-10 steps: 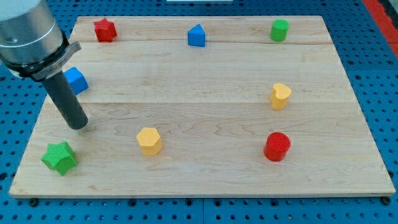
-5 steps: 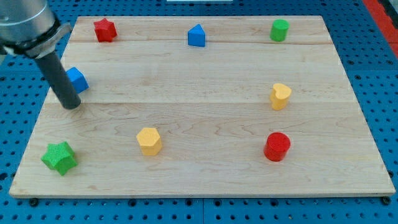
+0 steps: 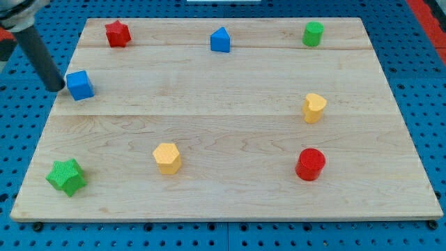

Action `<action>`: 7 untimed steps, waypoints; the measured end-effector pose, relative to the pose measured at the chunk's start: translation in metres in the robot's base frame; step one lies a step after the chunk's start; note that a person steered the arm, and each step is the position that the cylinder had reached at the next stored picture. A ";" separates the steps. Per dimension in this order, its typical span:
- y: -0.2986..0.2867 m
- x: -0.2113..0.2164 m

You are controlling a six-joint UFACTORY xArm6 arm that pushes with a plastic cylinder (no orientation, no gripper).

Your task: Move the blue cube below the blue triangle

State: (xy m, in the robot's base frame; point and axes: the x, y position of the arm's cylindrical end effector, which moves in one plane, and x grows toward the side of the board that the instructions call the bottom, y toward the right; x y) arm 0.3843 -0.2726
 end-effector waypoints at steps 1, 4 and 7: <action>0.062 0.004; 0.167 -0.034; 0.238 -0.047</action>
State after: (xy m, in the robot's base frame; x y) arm 0.3378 -0.0349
